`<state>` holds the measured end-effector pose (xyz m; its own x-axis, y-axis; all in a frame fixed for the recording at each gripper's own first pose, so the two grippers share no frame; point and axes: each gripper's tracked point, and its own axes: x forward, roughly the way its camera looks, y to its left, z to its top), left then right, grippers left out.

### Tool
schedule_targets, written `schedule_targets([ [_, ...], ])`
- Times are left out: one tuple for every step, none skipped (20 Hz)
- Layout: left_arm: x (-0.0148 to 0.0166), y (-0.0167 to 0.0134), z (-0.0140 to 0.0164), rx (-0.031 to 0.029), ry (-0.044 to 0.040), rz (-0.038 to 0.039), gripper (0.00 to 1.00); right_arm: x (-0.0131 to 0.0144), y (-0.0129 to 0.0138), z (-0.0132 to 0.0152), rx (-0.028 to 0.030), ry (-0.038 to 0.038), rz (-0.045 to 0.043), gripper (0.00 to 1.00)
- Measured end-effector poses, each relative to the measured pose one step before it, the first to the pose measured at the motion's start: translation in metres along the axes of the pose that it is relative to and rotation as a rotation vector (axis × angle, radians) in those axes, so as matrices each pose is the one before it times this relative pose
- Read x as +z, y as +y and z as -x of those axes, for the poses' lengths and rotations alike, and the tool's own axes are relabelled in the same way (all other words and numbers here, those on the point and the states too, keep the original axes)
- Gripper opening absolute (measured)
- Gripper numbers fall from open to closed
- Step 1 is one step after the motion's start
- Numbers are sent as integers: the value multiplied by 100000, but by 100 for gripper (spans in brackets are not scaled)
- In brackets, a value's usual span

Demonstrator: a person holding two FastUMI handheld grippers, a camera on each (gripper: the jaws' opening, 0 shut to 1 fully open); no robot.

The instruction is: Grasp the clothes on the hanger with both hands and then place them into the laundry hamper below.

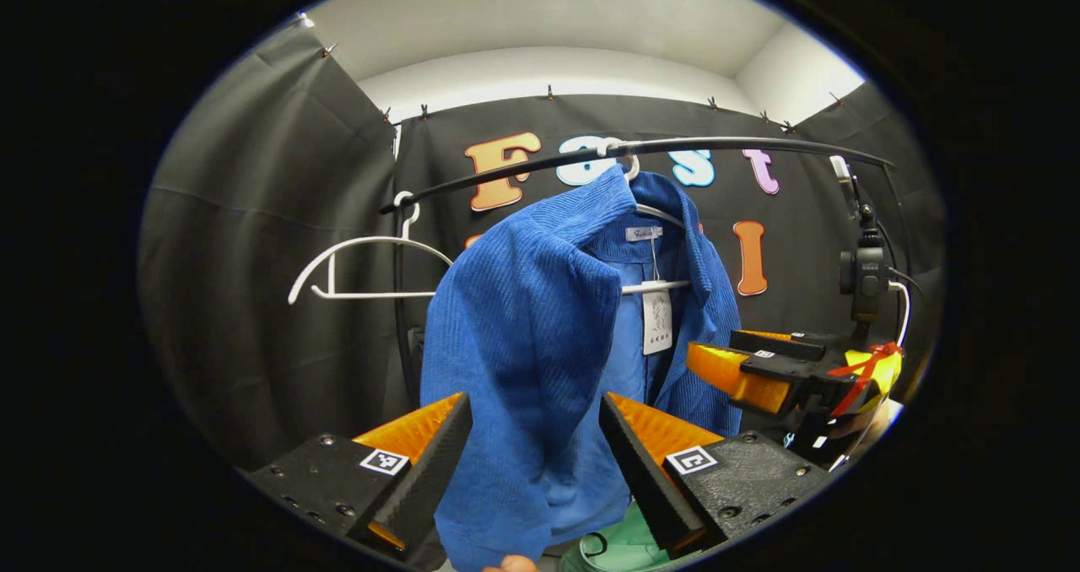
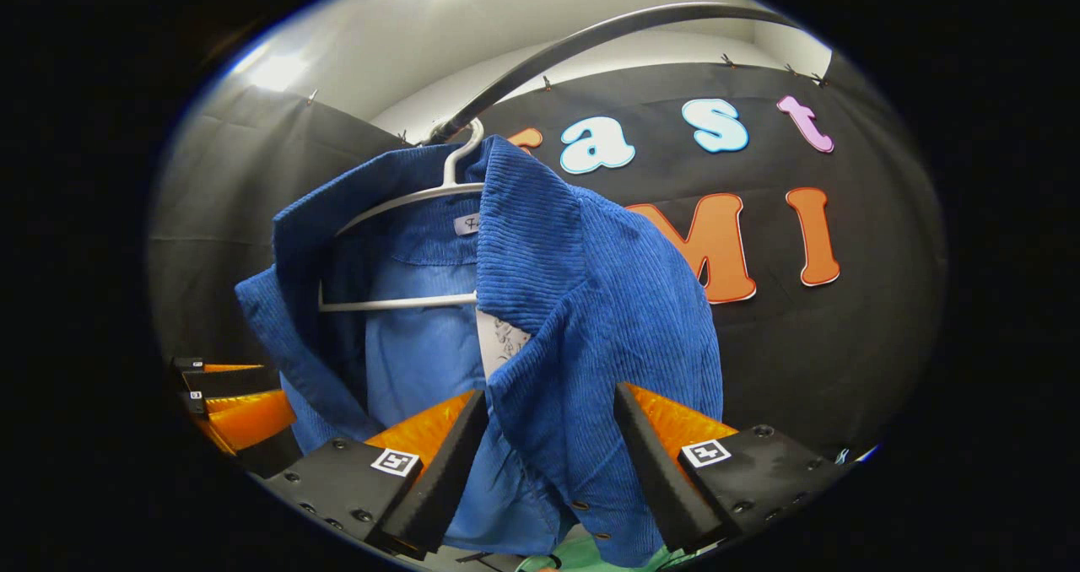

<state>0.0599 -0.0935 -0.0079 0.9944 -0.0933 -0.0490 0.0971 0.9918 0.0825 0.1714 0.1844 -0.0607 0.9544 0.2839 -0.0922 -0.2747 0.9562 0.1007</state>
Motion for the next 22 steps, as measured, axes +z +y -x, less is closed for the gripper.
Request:
schedule_targets([
  [35, -243, -594, 163, 148, 433, 94, 16, -46, -598, -665, -572, -390, 98],
  [88, -181, -544, 246, -135, -192, 94, -70, -6, -471, -160, -260, -1093, 93],
  [140, -105, -631, 151, -187, -810, 94, -5, -90, -546, -239, 72, -1087, 89],
  [61, -112, -537, 505, -256, -698, 94, -230, -45, -468, 68, 546, -1090, 83],
  [179, -27, -484, 683, -232, -167, 94, -9, -115, -358, -77, 318, -792, 80],
  [165, -191, -405, 172, -440, 34, 96, -54, -56, -203, 441, 302, -857, 74],
  [178, -69, -430, 462, -454, 91, 94, -97, 113, -413, 784, 290, -789, 72],
  [192, 14, -318, 714, -401, 141, 96, -27, 8, -137, 1002, 358, -600, 70],
  [81, -13, -337, 817, -202, 258, 96, -46, 61, -214, 774, 130, -1061, 57],
  [-62, -77, -357, 279, 109, 447, 95, 154, 17, -19, 945, -343, -1414, 49],
  [-118, -159, -259, -20, 353, 457, 94, 169, 32, -236, 49, -583, -993, 41],
  [-190, 20, -327, -126, 509, 148, 94, 155, -421, -6, -1131, -447, -47, 33],
  [-87, -134, -138, -454, -16, -198, 94, 222, 155, 194, 1603, -408, -521, 24],
  [-35, 156, -351, 558, -351, -282, 90, 114, 307, 130, 2654, -61, -1016, 12],
  [91, 385, -262, 1553, -862, -89, 87, 242, 723, 209, 3772, -250, -1357, 12],
  [181, 218, -159, 1211, -1006, 313, 79, 194, 373, 89, 3028, 19, -1041, 12],
  [148, 37, -206, 193, -530, 220, 77, 322, -45, 586, 1751, -320, -634, 23],
  [7, -15, 52, 224, -124, 276, 73, 335, -166, 288, 1049, -476, -537, 12],
  [105, 75, -73, -192, -313, 327, 72, 194, -457, -529, -160, -1641, -340, 12],
  [222, -32, -173, -1592, -749, 423, 64, 821, -363, 1141, 328, -377, -1150, 7],
  [105, -596, -187, -3696, -261, 501, 60, 569, -184, -46, 653, -41, -1614, 8],
  [103, -146, -38, -1963, -113, 763, 49, 458, -495, 264, 974, 796, -2798, 8],
])
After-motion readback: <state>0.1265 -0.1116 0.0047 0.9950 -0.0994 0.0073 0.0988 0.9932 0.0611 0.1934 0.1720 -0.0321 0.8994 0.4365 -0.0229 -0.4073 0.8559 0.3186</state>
